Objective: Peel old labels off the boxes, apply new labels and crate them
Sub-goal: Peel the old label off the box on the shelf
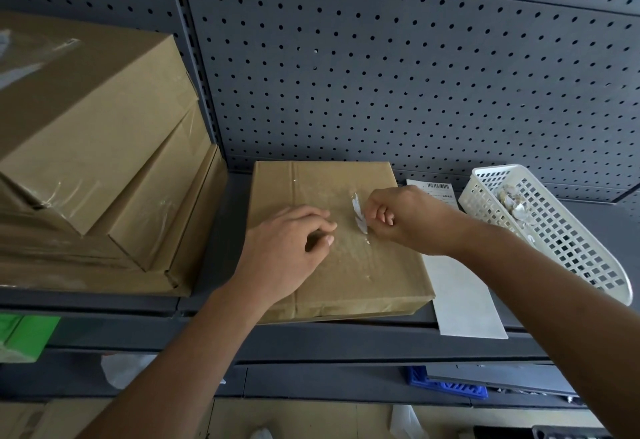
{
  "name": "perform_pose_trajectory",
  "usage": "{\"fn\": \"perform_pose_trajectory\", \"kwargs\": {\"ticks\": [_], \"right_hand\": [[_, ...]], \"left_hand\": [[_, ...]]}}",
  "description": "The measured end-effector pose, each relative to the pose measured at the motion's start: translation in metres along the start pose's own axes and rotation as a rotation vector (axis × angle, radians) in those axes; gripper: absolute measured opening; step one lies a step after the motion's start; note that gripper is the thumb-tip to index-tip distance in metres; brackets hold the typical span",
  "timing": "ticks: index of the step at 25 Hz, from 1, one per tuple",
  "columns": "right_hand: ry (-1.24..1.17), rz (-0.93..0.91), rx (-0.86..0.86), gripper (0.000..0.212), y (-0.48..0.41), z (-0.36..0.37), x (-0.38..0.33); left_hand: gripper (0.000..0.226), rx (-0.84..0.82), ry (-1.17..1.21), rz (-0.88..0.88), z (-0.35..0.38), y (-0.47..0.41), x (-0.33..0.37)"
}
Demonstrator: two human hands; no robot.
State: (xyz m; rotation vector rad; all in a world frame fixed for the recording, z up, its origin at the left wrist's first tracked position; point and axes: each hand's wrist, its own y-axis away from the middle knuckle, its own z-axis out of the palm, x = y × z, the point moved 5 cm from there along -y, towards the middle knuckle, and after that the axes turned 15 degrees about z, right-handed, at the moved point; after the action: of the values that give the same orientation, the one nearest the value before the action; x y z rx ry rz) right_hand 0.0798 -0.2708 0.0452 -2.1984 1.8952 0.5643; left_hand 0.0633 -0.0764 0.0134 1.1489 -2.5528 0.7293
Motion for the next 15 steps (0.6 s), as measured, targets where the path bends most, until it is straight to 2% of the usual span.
{"fn": "perform_pose_trajectory", "kwargs": {"ticks": [3,12,15], "right_hand": [[-0.011,-0.016,-0.06,0.002,0.005,0.002,-0.003],[0.238,-0.036,-0.099,0.005,-0.001,0.011,-0.018],[0.205,-0.033,-0.093,0.001,-0.003,0.009,-0.016]], "left_hand": [[0.023,-0.002,-0.006,0.0,0.001,0.0,0.0],[0.024,-0.008,-0.012,-0.011,0.002,-0.001,-0.001],[0.024,-0.014,-0.011,-0.005,0.002,-0.001,0.0]]}}
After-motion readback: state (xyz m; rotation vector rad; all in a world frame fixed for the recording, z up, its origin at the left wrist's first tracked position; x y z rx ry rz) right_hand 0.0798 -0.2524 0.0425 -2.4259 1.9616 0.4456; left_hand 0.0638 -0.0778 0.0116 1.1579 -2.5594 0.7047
